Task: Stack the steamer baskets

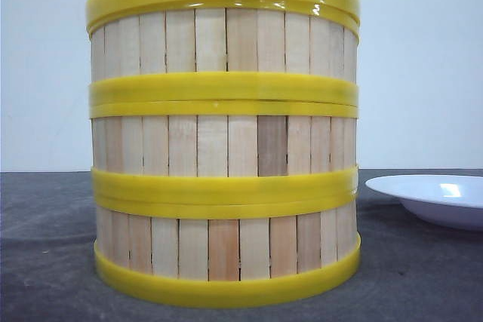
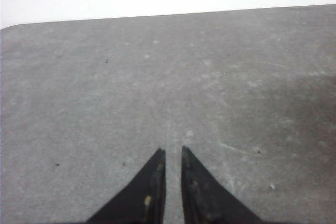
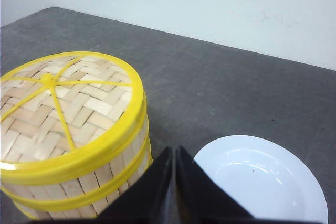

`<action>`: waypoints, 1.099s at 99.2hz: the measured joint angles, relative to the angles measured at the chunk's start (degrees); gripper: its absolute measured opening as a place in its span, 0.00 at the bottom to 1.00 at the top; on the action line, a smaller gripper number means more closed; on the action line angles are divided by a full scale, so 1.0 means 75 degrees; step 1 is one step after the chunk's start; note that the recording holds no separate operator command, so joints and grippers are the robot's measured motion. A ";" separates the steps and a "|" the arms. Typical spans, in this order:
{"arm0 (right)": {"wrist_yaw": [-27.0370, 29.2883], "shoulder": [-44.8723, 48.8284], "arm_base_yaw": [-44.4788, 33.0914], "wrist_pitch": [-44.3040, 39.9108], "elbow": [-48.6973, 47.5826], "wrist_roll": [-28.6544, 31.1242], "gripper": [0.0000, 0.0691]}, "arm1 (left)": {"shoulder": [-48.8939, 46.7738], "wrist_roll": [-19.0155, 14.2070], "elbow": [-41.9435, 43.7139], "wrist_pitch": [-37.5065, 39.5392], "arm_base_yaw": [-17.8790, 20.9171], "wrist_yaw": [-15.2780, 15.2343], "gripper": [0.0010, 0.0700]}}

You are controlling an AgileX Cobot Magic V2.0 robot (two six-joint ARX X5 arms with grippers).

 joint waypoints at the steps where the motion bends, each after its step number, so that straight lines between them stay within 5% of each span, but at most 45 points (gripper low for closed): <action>1: 0.0000 0.0000 0.0000 0.0000 0.0000 0.0000 0.01 | 0.0000 0.0000 0.0000 0.0000 0.0000 0.0000 0.03; 109: 0.0440 0.0000 -0.0181 0.0131 0.0000 -0.0093 0.01 | 0.0000 0.0000 0.0000 0.0000 0.0000 0.0000 0.03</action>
